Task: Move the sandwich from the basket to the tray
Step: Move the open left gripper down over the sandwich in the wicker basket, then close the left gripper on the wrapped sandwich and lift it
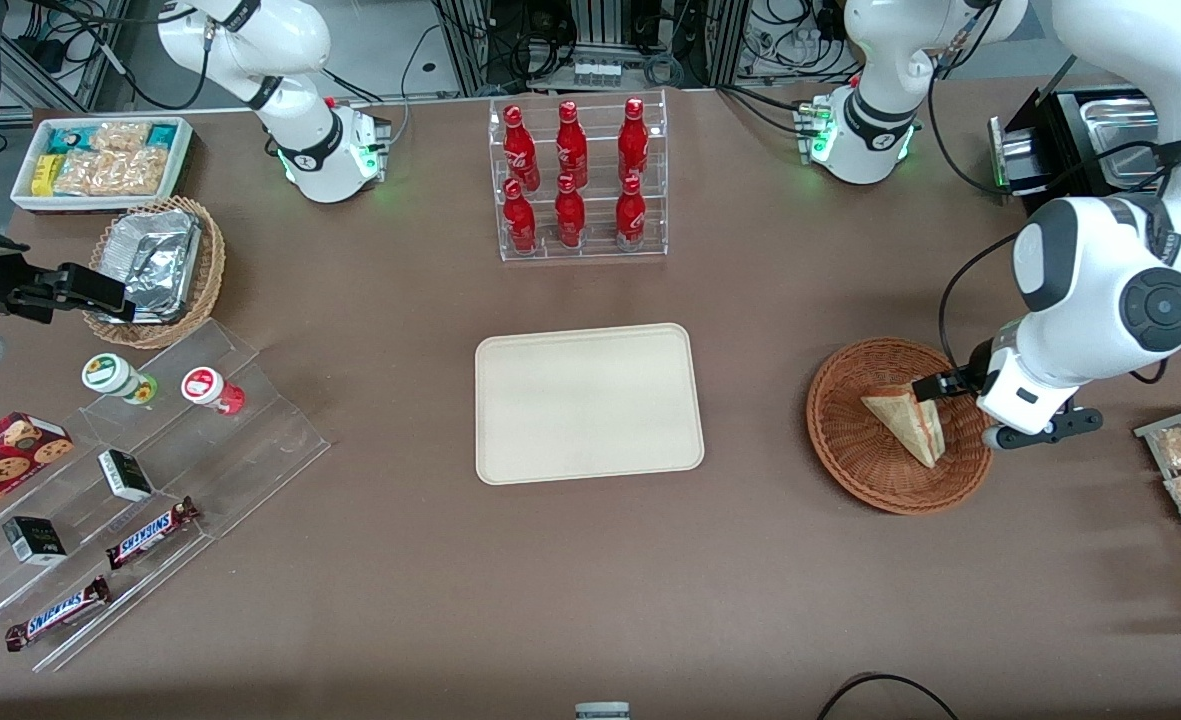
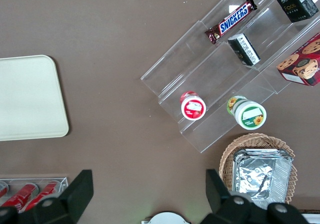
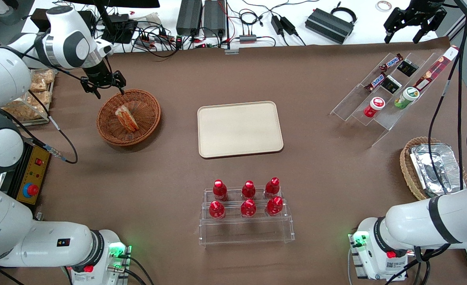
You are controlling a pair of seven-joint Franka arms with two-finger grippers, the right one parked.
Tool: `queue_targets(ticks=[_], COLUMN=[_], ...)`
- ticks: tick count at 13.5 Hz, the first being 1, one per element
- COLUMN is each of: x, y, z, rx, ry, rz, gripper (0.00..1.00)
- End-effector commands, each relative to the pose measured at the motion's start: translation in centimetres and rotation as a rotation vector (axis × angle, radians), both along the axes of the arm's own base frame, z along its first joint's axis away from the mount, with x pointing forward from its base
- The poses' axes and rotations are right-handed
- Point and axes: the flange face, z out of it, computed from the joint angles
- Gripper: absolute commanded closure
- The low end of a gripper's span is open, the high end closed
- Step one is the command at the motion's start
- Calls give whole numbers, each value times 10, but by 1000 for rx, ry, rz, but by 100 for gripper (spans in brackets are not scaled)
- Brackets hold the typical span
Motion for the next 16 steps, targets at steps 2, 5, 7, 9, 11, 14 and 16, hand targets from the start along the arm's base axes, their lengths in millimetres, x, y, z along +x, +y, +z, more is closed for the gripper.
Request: queue_targets(ticks=[2,5,7,9,11,14,16], x=[-12,-20,-22,-25,-31,-34,-34], y=[-3,-2,-2,-1,-1,1,1], z=[-7,-24,-32,-39,-53,-76,-89], rx=[12,-4,0,3,3,5,5], ry=[-36,-61,-76,-62,-67,-69,-73], rz=[202,321,391,393,395,399,401], gripper=[0,0,0,0,0,0,0])
